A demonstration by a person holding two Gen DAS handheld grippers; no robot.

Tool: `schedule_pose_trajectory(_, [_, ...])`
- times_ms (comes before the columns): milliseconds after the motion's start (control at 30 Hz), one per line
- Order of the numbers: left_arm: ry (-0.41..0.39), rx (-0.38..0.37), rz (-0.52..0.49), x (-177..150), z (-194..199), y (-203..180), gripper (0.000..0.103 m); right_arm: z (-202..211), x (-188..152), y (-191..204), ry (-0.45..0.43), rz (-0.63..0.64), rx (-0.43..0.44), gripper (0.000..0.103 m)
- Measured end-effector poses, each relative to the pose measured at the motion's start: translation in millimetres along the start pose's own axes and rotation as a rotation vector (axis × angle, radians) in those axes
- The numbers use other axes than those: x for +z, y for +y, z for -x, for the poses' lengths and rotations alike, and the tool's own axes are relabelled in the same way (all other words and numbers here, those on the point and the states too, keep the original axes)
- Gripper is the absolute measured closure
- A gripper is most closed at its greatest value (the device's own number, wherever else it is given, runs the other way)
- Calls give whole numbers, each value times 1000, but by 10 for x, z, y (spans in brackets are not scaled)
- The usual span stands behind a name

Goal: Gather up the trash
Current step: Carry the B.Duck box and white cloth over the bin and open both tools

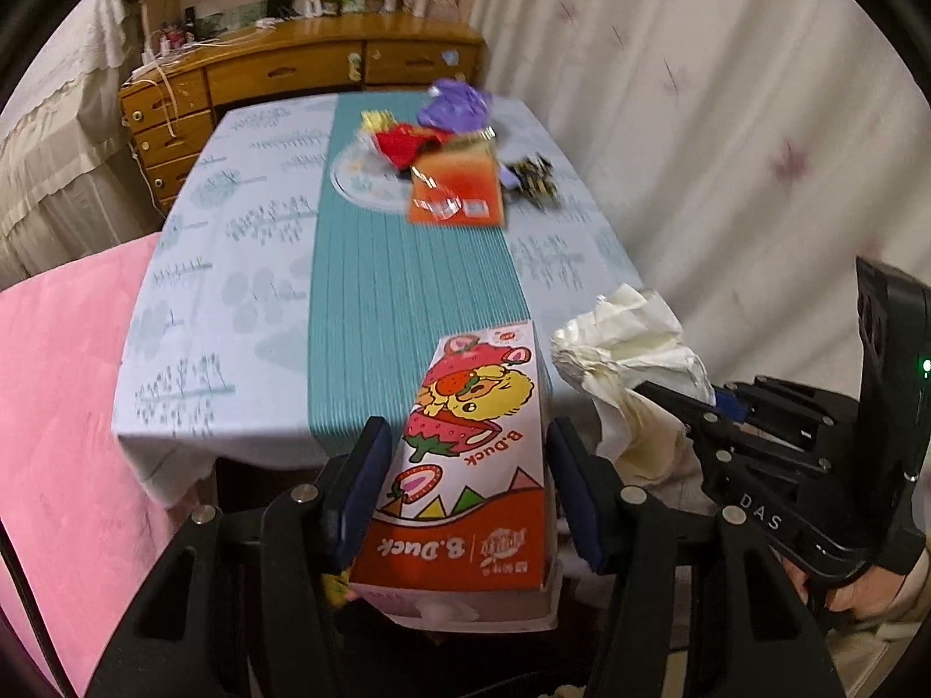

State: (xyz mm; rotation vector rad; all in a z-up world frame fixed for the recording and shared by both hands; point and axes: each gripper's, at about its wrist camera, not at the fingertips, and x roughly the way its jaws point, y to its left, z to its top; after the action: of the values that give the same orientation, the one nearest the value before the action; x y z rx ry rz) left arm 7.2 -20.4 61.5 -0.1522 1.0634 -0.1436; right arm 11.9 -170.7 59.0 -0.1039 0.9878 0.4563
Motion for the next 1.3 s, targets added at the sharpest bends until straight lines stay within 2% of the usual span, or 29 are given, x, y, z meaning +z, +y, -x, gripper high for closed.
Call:
schedule_pose_trajectory(200, [96, 14, -41, -275, -226, -159, 51, -121, -397, -64, 59, -85, 16, 90])
schedule_pose_trajectory(400, [199, 2, -46, -603, -779, -123, 51, -607, -900, -231, 177, -205, -8, 90])
schedule_pose_trajectory(567, [295, 1, -5, -1011, -1607, 94, 51, -1291, -1408, -361, 267, -299, -27, 90])
schedule_pose_trajectory(767, [332, 31, 19, -1435, -2701, 376, 51, -2360, -1998, -495, 333, -376, -79, 90])
schedule_pose_trajectory(933, [361, 68, 7, -1710, -3518, 550, 51, -3122, -2333, -624, 364, -430, -100, 89])
schedule_pose_trajectory(1033, [411, 52, 42, -1849, -3938, 679, 49, -3447, -2463, -672, 370, -427, -111, 89])
schedule_pose_trajectory(1067, [415, 51, 46, -1888, -4029, 685, 40, -3534, -2502, -676, 372, -425, -116, 89])
schedule_pose_trajectory(1100, [410, 60, 45, -1916, -4087, 703, 24, -3646, -2538, -695, 375, -426, -117, 89])
schedule_pose_trajectory(1133, [394, 82, 38, -1953, -4141, 730, 18, -3684, -2567, -689, 377, -428, -117, 89])
schedule_pose_trajectory(1267, [348, 110, 37, -2014, -4165, 845, 14, -3902, -2613, -715, 387, -432, -121, 86])
schedule_pose_trajectory(1300, [339, 122, 43, -2029, -4150, 874, 9, -3930, -2609, -706, 385, -432, -123, 86])
